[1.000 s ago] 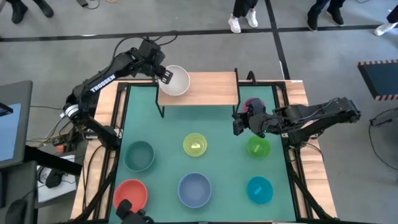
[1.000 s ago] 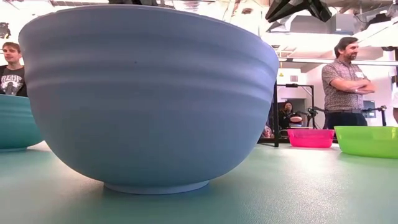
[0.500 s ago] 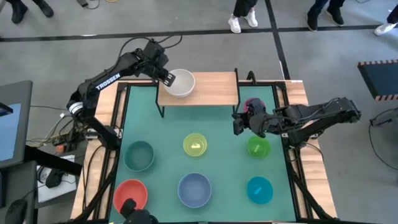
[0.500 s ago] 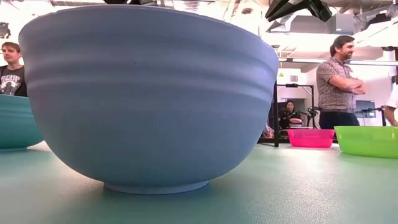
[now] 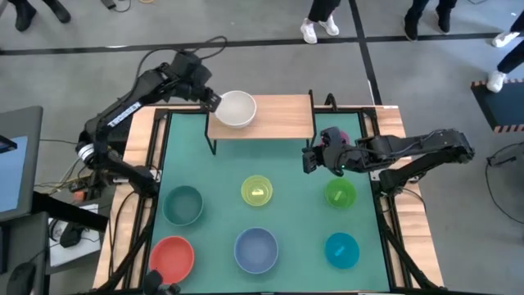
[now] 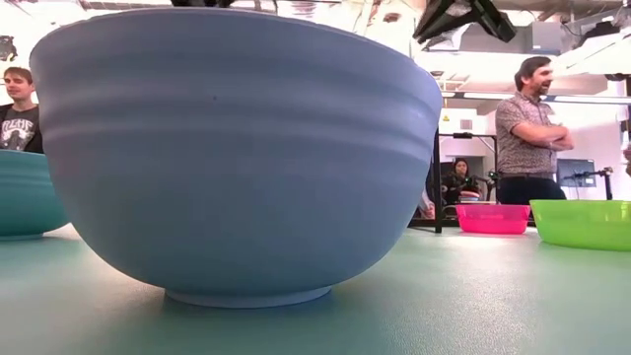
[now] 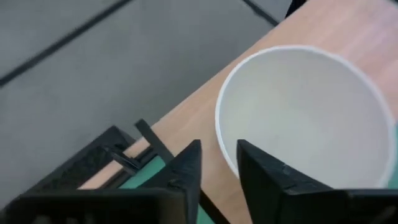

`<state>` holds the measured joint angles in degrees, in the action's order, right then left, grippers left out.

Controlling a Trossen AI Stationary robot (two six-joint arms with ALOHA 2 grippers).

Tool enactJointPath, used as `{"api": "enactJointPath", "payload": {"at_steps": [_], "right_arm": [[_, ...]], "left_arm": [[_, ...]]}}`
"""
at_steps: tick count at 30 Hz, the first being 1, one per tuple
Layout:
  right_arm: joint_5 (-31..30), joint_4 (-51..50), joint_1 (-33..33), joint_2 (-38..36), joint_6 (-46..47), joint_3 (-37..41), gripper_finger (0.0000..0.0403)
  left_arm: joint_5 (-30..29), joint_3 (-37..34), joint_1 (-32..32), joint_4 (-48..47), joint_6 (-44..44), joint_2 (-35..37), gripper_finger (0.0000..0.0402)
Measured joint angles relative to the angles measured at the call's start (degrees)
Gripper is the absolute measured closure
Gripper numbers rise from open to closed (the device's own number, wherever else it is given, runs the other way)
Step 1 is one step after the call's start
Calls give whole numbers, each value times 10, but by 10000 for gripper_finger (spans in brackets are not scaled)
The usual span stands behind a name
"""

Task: Place and stack bowls onto a shelf
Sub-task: Stack the large dark green bowl on the large white bowl on the shelf

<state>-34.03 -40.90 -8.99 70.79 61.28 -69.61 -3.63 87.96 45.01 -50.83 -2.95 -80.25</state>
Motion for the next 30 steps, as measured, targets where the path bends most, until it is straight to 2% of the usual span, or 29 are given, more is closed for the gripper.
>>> {"api": "enactJointPath", "payload": {"at_steps": [6, 10, 13, 18, 23, 27, 30], "right_arm": [[46, 44, -4, 62, 10, 1, 332], [82, 87, -10, 107, 17, 1, 331], [100, 117, -18, 136, 15, -4, 327], [115, 114, -33, 181, -19, -46, 307], [117, 114, -54, 224, -46, -92, 267], [123, 139, -68, 264, -48, -122, 229], [136, 176, -68, 304, -58, -148, 209]], "left_arm": [[4, 0, -35, -21, 25, 71, 257], [3, 0, -85, -43, 20, 110, 248], [-7, 0, -130, -73, -14, 144, 247], [-90, 0, -233, -150, -116, 196, 247], [-165, -21, -374, -177, -267, 235, 247], [-225, -50, -498, -190, -388, 243, 247], [-253, -70, -576, -194, -446, 235, 247]]}}
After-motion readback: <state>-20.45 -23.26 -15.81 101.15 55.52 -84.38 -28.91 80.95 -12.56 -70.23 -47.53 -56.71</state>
